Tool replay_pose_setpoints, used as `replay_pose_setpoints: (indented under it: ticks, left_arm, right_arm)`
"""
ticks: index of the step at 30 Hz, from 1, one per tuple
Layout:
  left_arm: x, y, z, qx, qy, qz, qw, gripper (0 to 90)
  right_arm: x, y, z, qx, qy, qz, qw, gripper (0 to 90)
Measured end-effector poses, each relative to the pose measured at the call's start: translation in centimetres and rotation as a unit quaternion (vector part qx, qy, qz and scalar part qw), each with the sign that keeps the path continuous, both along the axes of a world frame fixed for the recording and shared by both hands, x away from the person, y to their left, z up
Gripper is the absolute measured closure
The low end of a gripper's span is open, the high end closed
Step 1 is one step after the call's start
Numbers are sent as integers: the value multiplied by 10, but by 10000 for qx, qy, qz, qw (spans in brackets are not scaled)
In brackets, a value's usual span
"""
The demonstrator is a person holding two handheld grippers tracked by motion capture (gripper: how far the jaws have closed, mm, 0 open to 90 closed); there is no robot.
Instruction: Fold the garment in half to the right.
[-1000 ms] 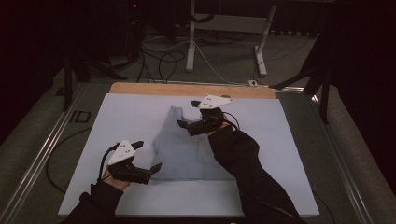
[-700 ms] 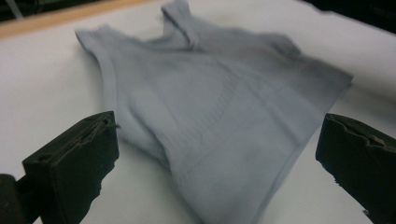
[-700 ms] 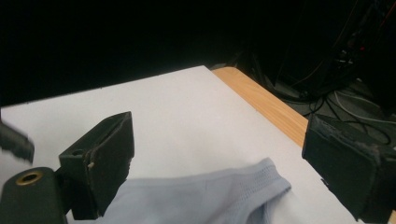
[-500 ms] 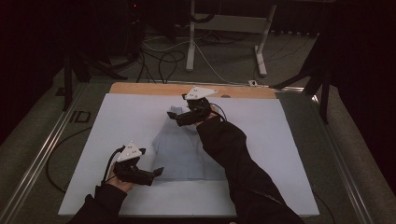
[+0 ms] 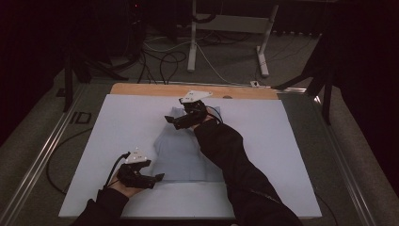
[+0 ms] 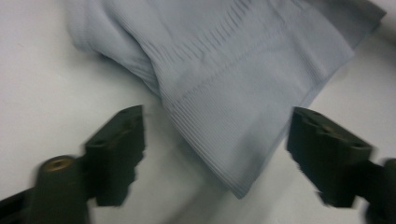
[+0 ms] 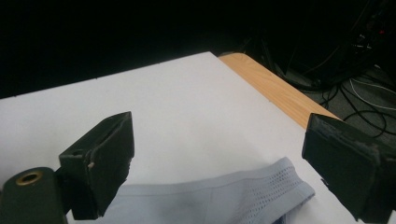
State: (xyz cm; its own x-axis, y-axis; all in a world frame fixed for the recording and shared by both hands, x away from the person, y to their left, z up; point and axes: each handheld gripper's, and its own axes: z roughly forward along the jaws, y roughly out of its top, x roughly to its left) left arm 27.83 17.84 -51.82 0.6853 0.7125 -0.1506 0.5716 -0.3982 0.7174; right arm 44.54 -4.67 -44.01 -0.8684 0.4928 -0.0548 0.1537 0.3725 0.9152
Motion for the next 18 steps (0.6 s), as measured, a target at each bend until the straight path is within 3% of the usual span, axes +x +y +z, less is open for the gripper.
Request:
replay_pose_setpoints:
  ticks: [10,12,18]
  left_arm:
    - [7,-4,-6,-88,303,26,9995,421]
    - [6,-4,-6,-185,338,-33,9993,486]
    - [1,-11,-8,-199,479,-244,9984,583]
  right_arm:
    - [2,4,-6,-97,74,37,9999,92]
    - [3,5,-7,-68,105,31,9999,93]
    - [7,7,-9,-20,181,32,9998,93]
